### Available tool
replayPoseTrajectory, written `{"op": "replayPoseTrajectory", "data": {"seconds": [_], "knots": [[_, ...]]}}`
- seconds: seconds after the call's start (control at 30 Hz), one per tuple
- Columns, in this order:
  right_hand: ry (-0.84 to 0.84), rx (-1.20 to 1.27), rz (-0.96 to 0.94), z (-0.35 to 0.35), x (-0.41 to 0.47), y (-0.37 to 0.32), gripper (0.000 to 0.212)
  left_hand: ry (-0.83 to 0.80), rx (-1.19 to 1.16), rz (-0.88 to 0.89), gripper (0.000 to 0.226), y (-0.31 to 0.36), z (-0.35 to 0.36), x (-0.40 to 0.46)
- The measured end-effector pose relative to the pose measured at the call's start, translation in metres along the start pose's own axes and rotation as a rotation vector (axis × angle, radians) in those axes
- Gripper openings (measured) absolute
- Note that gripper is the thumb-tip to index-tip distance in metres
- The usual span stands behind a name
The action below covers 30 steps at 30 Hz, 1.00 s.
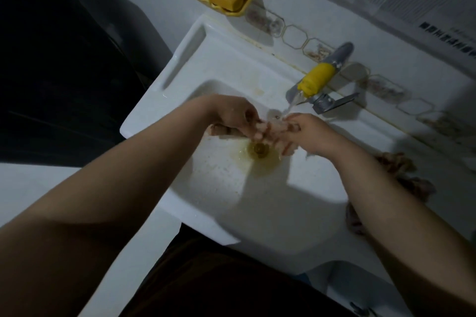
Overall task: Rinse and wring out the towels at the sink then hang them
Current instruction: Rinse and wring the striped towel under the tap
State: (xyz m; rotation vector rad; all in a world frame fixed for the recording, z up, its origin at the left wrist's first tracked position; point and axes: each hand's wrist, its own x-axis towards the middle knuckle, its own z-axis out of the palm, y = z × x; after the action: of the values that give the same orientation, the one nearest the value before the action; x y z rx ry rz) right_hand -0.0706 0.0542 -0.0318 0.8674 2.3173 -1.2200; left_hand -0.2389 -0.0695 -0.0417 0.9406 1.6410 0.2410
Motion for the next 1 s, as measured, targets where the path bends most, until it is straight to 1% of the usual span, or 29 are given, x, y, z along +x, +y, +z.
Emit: {"op": "replayPoseTrajectory", "data": {"seconds": [0.03,0.07,0.1,0.17,0.23,0.27,0.3,0.33,0.37,0.4,0.43,0.47,0.5,0.57,0.6,0.67,0.73,0.77,0.8,0.83,0.87,0.9,0.93,0.97,1.0], "knots": [[0.017,0.049,-0.005,-0.002,0.000,0.001,0.007,-0.001,0.079,0.016,0.026,-0.001,0.000,0.000],[0.018,0.125,0.000,-0.003,0.000,0.000,0.007,0.012,0.098,0.032,0.020,-0.005,0.001,0.002],[0.014,0.214,0.024,-0.003,0.002,0.002,0.008,0.020,0.058,0.049,0.019,-0.010,0.002,0.003],[0.011,0.477,0.087,-0.001,0.008,0.008,0.011,0.048,-0.133,0.098,0.026,-0.022,0.004,0.005],[0.044,0.730,0.148,0.003,0.013,0.014,0.023,0.144,-0.366,0.152,0.028,-0.030,0.010,0.007],[0.084,0.784,0.171,0.006,0.015,0.015,0.024,0.208,-0.481,0.173,0.028,-0.030,0.015,0.008],[0.140,0.828,0.194,0.012,0.018,0.016,0.019,0.281,-0.566,0.177,0.024,-0.030,0.022,0.011],[0.223,0.842,0.233,0.017,0.020,0.015,0.015,0.340,-0.621,0.171,0.021,-0.028,0.028,0.014],[0.313,0.849,0.267,0.023,0.023,0.016,0.014,0.389,-0.636,0.149,0.022,-0.025,0.035,0.016],[0.413,0.822,0.287,0.028,0.024,0.016,0.016,0.425,-0.651,0.122,0.029,-0.023,0.042,0.019],[0.504,0.792,0.286,0.032,0.027,0.019,0.022,0.461,-0.686,0.091,0.035,-0.019,0.049,0.021],[0.587,0.738,0.274,0.034,0.025,0.016,0.028,0.504,-0.754,0.054,0.039,-0.015,0.055,0.024],[0.644,0.674,0.259,0.037,0.023,0.015,0.030,0.561,-0.832,0.002,0.040,-0.012,0.058,0.028],[0.643,0.517,0.209,0.048,0.010,0.000,0.028,0.651,-0.939,-0.118,0.040,-0.006,0.063,0.034],[0.606,0.425,0.166,0.056,0.003,-0.009,0.031,0.650,-0.966,-0.161,0.043,-0.004,0.064,0.035],[0.531,0.219,0.092,0.070,-0.010,-0.031,0.046,0.575,-1.057,-0.221,0.049,0.008,0.068,0.033],[0.557,0.082,0.122,0.069,-0.001,-0.036,0.051,0.503,-1.150,-0.200,0.049,0.030,0.078,0.025],[0.588,0.073,0.164,0.062,0.007,-0.034,0.052,0.510,-1.186,-0.185,0.047,0.040,0.084,0.025],[0.616,0.109,0.213,0.055,0.016,-0.030,0.053,0.545,-1.203,-0.181,0.043,0.045,0.088,0.027],[0.637,0.152,0.251,0.049,0.022,-0.028,0.053,0.543,-1.247,-0.190,0.038,0.049,0.090,0.027],[0.648,0.189,0.245,0.049,0.023,-0.029,0.052,0.545,-1.266,-0.199,0.034,0.050,0.089,0.024],[0.638,0.199,0.215,0.053,0.022,-0.030,0.051,0.579,-1.228,-0.179,0.032,0.045,0.086,0.029],[0.614,0.192,0.181,0.059,0.022,-0.033,0.050,0.594,-1.219,-0.177,0.035,0.041,0.079,0.026],[0.594,0.180,0.160,0.063,0.020,-0.037,0.050,0.583,-1.098,-0.170,0.039,0.039,0.075,0.029],[0.588,0.171,0.180,0.061,0.020,-0.039,0.049,0.583,-0.975,-0.195,0.041,0.040,0.077,0.029]]}}
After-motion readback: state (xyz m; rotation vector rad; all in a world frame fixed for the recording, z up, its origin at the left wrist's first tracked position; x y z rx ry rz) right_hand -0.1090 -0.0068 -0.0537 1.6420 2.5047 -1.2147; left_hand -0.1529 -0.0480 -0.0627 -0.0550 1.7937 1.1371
